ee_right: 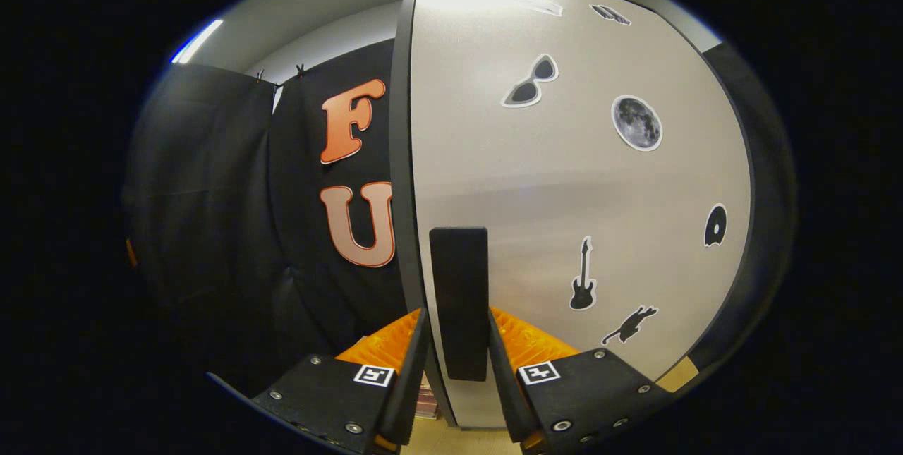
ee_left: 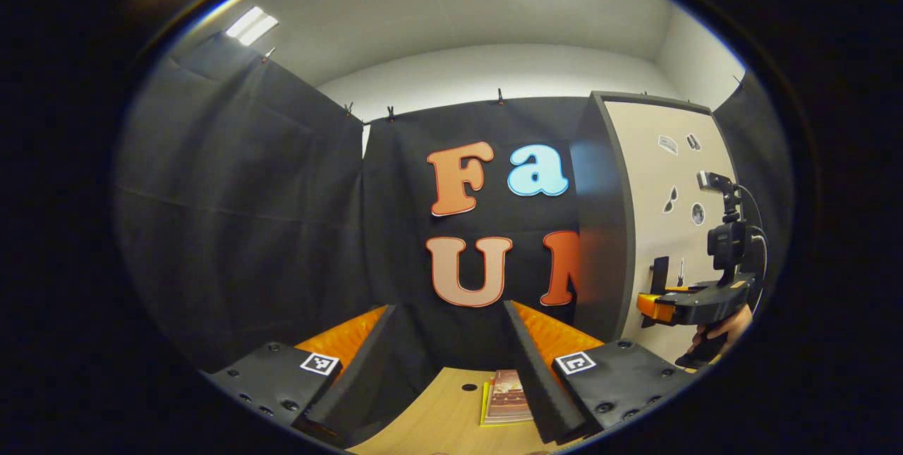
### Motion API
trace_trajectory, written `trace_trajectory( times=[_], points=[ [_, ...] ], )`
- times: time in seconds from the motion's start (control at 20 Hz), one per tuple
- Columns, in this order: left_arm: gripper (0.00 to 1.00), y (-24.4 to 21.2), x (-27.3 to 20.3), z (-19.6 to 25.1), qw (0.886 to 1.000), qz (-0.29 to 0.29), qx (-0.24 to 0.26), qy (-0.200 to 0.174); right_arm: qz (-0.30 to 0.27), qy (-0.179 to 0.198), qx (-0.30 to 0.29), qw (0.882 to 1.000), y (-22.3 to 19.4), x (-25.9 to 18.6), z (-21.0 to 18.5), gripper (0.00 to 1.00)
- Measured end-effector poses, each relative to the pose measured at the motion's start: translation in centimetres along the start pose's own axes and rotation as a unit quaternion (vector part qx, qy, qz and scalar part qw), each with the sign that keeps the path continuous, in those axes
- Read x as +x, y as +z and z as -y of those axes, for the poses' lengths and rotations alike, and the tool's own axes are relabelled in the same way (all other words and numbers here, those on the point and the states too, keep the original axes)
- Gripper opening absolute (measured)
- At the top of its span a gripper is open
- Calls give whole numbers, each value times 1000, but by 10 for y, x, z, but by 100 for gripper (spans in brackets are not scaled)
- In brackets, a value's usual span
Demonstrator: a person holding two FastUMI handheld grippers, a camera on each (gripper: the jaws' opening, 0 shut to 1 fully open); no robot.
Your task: Open the cabinet door with the right hand, grasp the bottle in the cabinet with the left hand and place it on the coaster, then close the cabinet door with the right hand.
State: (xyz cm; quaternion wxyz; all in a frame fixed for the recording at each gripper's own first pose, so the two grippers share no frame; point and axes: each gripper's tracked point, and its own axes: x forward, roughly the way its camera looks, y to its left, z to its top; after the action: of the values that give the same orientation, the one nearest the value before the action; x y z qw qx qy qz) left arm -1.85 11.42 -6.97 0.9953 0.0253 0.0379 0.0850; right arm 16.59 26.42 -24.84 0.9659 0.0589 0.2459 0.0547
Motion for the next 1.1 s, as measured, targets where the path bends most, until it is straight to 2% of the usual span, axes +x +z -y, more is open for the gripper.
trace_trajectory(
  times=[0.1,0.15,0.25,0.3,0.35,0.4,0.45,0.5,0.55,0.6,0.65,0.7,1.05,1.1],
  points=[
    [91,0,1,0,1000,1,0,9,-10,-9,-1,1000,-4,4,4,44],
    [91,-1,0,1,1000,0,-1,8,-6,-8,-1,1000,-3,5,4,36],
    [100,-4,-1,-2,1000,-4,-7,2,-10,-7,2,1000,-4,5,4,33],
    [100,-6,0,-3,1000,-6,-10,1,-12,-7,0,1000,-5,3,4,31],
    [95,-8,2,-3,1000,-9,-13,0,-12,-5,-5,1000,-5,2,4,28],
    [100,-9,2,-4,1000,-10,-14,2,-13,-2,-10,1000,-5,0,3,27],
    [100,-9,2,-4,1000,-10,-16,0,-10,4,-12,1000,-4,-3,1,25],
    [95,-11,2,-3,1000,-11,-18,-2,-9,14,-8,1000,-4,-8,0,25],
    [100,-12,3,-1,1000,-12,-20,-7,-6,26,-3,1000,-2,-13,-2,25],
    [95,-12,1,0,1000,-13,-22,-13,-4,38,-6,999,0,-19,-4,25],
    [99,-12,-1,3,999,-14,-25,-20,-3,47,-11,999,0,-27,-6,25],
    [91,-11,-4,8,999,-15,-26,-27,0,55,-17,998,0,-36,-6,25],
    [91,-26,-19,75,996,-20,-27,-79,57,98,-41,993,-16,-172,33,25],
    [95,-29,-19,84,995,-22,-28,-89,58,103,-40,992,-18,-184,39,25]
  ],
)
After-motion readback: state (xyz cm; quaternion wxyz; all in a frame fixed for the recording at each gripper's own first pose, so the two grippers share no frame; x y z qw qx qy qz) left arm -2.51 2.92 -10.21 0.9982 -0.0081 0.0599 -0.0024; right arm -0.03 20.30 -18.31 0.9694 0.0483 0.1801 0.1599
